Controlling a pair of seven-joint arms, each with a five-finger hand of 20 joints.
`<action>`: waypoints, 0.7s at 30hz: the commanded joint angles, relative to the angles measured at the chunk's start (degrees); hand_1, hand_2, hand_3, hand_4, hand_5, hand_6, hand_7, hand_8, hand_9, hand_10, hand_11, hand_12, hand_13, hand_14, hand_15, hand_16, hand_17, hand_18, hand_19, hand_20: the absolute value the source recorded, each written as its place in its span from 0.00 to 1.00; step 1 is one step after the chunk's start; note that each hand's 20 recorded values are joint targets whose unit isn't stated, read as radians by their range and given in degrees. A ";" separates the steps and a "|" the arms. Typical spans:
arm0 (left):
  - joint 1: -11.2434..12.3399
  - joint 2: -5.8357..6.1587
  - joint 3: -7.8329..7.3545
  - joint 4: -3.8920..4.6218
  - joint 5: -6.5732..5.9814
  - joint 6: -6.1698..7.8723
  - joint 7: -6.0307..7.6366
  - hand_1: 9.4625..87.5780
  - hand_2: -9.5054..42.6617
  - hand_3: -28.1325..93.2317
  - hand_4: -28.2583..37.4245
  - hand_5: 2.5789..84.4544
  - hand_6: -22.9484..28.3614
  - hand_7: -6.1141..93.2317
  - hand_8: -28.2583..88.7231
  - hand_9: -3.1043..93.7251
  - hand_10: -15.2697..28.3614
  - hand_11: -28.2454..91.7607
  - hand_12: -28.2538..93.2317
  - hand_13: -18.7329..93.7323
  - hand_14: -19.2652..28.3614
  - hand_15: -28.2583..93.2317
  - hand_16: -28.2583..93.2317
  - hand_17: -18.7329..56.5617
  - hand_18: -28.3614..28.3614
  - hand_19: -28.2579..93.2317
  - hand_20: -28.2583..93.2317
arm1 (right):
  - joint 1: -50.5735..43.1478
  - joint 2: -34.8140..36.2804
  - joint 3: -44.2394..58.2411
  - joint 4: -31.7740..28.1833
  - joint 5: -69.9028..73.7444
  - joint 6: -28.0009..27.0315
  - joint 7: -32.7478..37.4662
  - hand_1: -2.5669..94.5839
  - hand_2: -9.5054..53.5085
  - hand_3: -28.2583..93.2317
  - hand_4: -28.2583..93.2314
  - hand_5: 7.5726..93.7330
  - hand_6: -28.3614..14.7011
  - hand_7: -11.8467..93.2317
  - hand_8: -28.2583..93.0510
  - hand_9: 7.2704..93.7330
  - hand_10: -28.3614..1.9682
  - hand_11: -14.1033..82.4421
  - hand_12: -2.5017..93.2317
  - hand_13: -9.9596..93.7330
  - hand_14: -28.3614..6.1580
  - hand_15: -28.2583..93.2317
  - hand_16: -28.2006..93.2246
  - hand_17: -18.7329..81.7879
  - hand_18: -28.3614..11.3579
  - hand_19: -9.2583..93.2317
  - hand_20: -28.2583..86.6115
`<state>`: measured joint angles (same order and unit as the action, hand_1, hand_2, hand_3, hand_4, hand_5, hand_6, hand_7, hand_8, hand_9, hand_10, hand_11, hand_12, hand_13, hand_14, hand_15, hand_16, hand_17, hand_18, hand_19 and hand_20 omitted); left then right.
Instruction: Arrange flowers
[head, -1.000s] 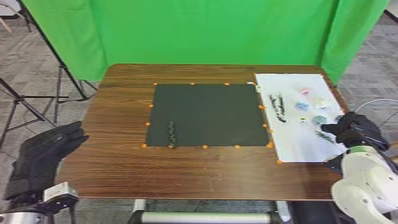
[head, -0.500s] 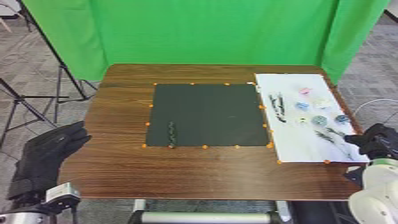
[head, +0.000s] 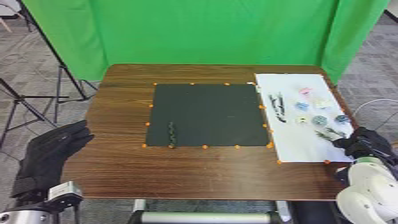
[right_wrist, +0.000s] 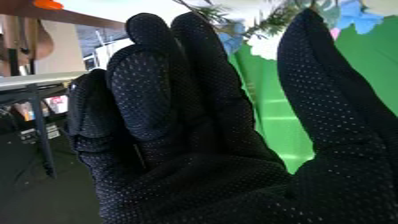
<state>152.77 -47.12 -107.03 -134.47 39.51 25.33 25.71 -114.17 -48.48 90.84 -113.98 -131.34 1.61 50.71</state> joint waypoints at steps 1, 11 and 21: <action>1.19 0.38 -0.19 0.05 -0.83 0.72 0.83 0.23 0.28 0.92 0.25 0.58 0.73 0.21 0.17 0.46 0.85 0.52 0.31 0.41 0.99 0.70 0.14 0.12 0.88 0.69 0.36 | 0.79 0.61 -1.01 2.17 -1.26 -1.97 1.53 0.35 0.11 0.88 0.05 0.64 0.43 0.40 0.15 0.66 0.19 0.45 0.22 0.71 0.35 0.85 0.39 0.61 0.12 1.00 0.45; 0.25 -1.45 -0.08 0.16 0.51 -0.45 -0.61 0.24 0.28 0.92 0.25 0.58 0.73 0.21 0.17 0.46 0.85 0.52 0.31 0.41 0.99 0.70 0.14 0.12 0.88 0.69 0.36 | 3.20 0.29 -4.24 5.36 -2.34 -2.43 2.53 0.47 0.03 0.85 0.01 0.69 0.48 0.42 0.29 0.74 0.29 0.46 0.22 0.75 0.43 0.84 0.39 0.63 0.14 1.00 0.46; 0.87 -0.98 0.08 0.04 -0.04 0.31 0.03 0.24 0.28 0.92 0.25 0.58 0.74 0.21 0.17 0.46 0.85 0.52 0.31 0.41 0.99 0.70 0.14 0.12 0.88 0.69 0.36 | 4.61 1.05 -5.94 6.63 -5.82 4.09 2.86 0.57 0.04 0.83 0.00 0.82 0.59 0.45 0.33 0.88 0.51 0.47 0.30 0.84 0.58 0.81 0.42 0.69 0.19 1.00 0.51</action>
<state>152.58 -48.44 -107.07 -134.43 39.94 25.37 25.29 -109.29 -47.62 85.57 -108.33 -134.63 2.68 53.22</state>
